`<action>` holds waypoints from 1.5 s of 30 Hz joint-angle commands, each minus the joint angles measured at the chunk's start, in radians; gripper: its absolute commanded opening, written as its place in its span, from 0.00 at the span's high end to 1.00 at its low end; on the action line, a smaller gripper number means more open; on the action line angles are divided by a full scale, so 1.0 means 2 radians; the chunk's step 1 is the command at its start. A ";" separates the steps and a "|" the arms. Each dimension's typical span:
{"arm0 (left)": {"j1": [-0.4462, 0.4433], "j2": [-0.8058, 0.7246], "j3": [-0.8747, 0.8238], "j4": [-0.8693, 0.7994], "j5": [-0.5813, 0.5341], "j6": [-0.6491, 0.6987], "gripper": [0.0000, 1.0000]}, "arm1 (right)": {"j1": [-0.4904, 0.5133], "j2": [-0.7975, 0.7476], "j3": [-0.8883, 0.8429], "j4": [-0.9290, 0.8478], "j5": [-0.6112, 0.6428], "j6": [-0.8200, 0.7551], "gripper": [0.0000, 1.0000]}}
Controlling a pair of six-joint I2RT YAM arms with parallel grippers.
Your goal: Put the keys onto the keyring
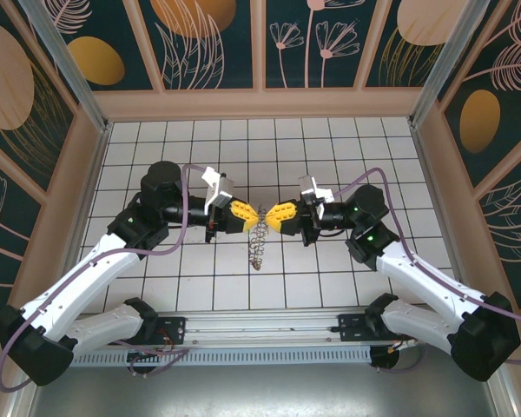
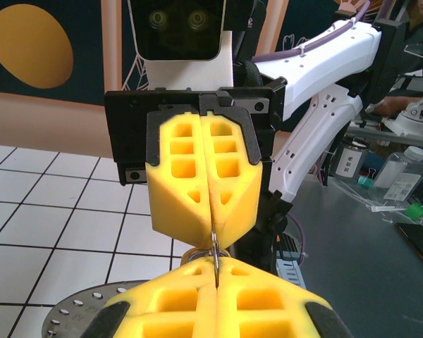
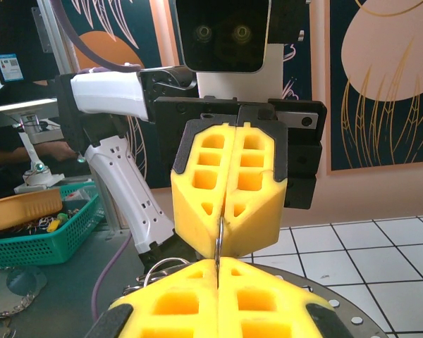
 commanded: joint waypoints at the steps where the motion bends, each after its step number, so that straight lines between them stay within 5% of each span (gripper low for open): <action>1: 0.001 -0.004 0.016 0.009 0.001 0.009 1.00 | -0.002 0.002 0.015 0.019 -0.009 -0.002 1.00; 45: 0.001 -0.005 0.019 0.010 -0.003 0.007 1.00 | -0.002 0.003 0.024 0.023 -0.024 0.004 1.00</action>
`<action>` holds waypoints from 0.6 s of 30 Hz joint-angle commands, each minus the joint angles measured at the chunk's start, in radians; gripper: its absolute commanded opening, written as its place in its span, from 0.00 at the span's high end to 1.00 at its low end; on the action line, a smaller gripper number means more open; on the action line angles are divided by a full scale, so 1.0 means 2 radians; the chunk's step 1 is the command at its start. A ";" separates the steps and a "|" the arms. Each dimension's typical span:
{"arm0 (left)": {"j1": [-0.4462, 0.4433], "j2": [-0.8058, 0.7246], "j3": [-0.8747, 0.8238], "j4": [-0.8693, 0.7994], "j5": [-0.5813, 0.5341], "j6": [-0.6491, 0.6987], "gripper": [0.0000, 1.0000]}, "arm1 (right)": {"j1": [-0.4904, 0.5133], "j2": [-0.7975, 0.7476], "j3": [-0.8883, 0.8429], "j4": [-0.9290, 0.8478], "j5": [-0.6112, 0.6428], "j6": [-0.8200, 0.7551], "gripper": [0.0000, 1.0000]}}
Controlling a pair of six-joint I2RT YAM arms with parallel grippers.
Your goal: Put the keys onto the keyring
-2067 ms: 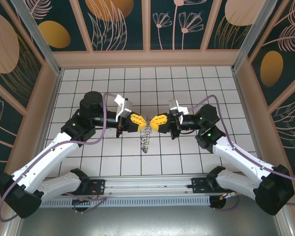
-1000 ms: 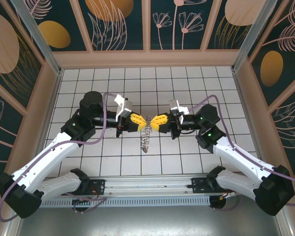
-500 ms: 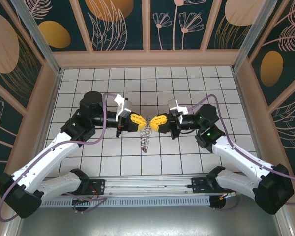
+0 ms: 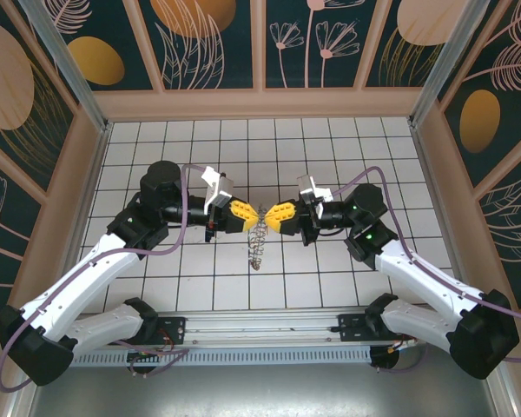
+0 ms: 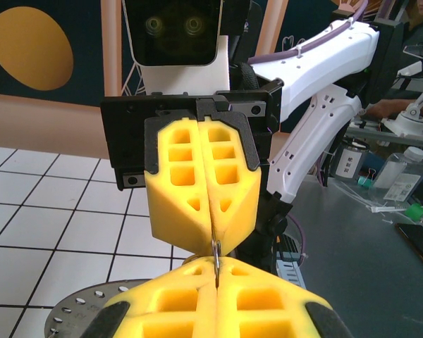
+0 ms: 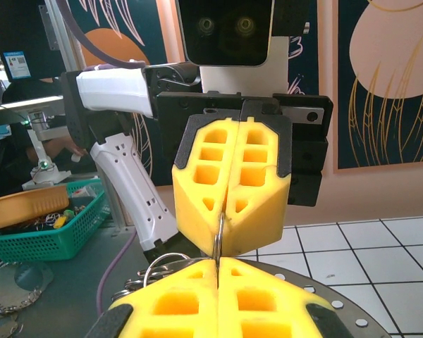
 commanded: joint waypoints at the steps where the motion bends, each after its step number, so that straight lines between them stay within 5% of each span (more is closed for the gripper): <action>1: 0.001 -0.005 0.017 0.009 -0.003 0.007 1.00 | -0.002 -0.005 0.020 0.019 -0.011 0.002 1.00; 18: 0.001 0.001 0.017 0.012 -0.002 0.008 1.00 | -0.001 -0.003 0.022 0.027 -0.020 0.006 1.00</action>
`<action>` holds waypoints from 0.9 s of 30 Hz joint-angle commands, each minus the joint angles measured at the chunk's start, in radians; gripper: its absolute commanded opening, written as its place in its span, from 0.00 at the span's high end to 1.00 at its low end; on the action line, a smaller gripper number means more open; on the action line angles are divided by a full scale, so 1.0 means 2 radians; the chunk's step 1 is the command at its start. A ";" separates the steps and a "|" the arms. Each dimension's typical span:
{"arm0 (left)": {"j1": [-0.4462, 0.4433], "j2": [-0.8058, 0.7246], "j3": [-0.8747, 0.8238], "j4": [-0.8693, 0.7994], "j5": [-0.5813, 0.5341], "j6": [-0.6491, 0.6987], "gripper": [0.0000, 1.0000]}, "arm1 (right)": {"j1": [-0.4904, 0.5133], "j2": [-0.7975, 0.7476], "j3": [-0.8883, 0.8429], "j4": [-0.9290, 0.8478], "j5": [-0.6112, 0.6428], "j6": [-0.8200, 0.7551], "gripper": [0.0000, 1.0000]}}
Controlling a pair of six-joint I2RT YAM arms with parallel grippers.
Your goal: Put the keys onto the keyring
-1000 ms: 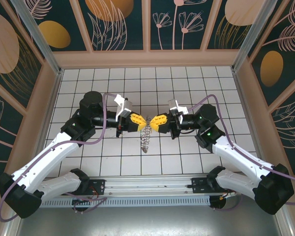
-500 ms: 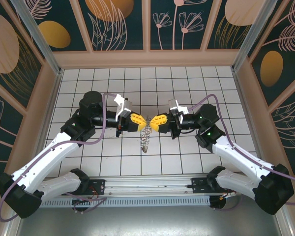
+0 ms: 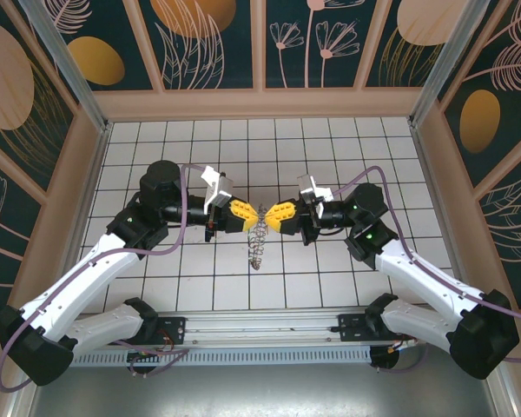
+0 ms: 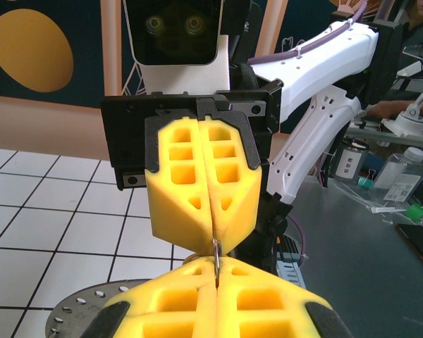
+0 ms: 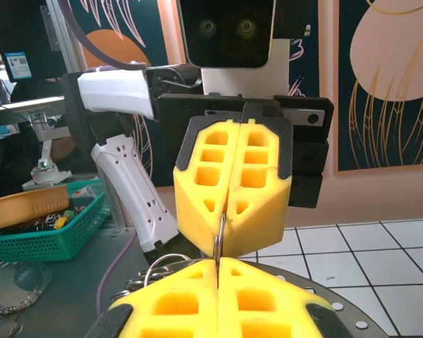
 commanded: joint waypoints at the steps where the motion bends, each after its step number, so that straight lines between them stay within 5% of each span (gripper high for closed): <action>1: 0.000 0.001 0.016 0.012 -0.002 0.008 1.00 | -0.001 -0.003 0.020 0.026 -0.019 0.006 1.00; 27: 0.001 0.005 0.015 0.017 -0.002 0.006 1.00 | 0.005 0.010 0.021 0.061 -0.025 0.023 1.00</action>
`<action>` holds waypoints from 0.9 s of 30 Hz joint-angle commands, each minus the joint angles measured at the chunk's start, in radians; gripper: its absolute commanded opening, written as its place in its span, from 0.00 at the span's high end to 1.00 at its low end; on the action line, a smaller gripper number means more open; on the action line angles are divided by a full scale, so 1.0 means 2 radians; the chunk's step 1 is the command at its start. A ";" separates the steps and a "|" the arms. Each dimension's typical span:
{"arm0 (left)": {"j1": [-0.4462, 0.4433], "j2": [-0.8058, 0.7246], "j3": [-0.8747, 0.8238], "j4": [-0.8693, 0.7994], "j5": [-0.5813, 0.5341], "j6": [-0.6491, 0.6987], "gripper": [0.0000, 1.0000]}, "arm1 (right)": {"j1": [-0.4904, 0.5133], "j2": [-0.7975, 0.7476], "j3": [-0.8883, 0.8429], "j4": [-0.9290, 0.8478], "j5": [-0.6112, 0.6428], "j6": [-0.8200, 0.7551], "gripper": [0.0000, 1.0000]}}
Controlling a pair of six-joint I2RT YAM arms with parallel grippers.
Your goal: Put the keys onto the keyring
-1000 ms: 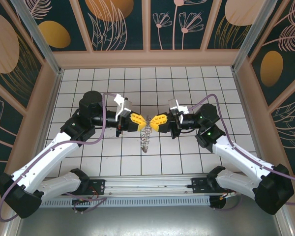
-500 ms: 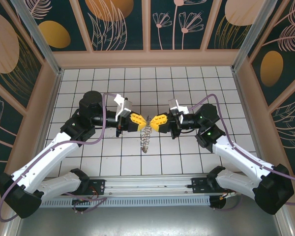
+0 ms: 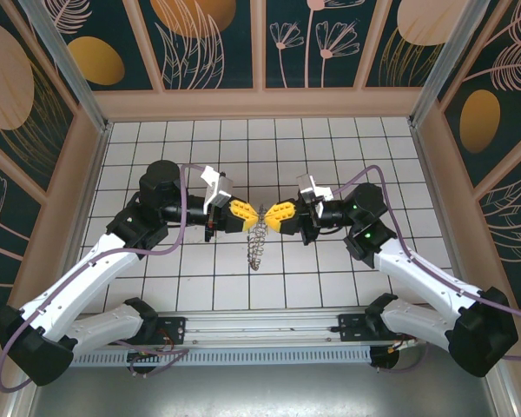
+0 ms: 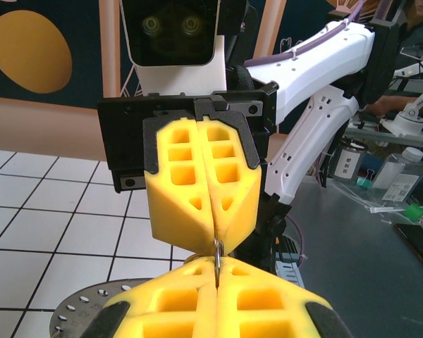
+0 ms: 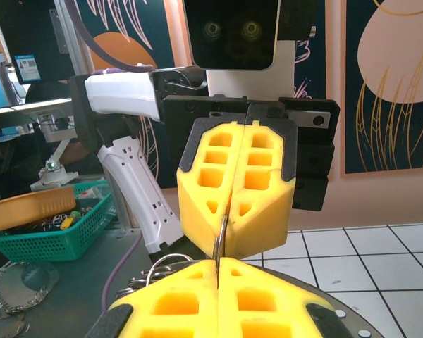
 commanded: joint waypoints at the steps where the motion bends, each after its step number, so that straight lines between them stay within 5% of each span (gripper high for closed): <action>1: 0.001 0.005 0.013 0.016 -0.004 0.006 1.00 | 0.005 0.002 0.021 0.037 -0.016 0.010 1.00; 27: 0.001 0.007 0.014 0.016 -0.011 0.008 1.00 | 0.008 0.005 0.022 0.054 -0.013 0.016 1.00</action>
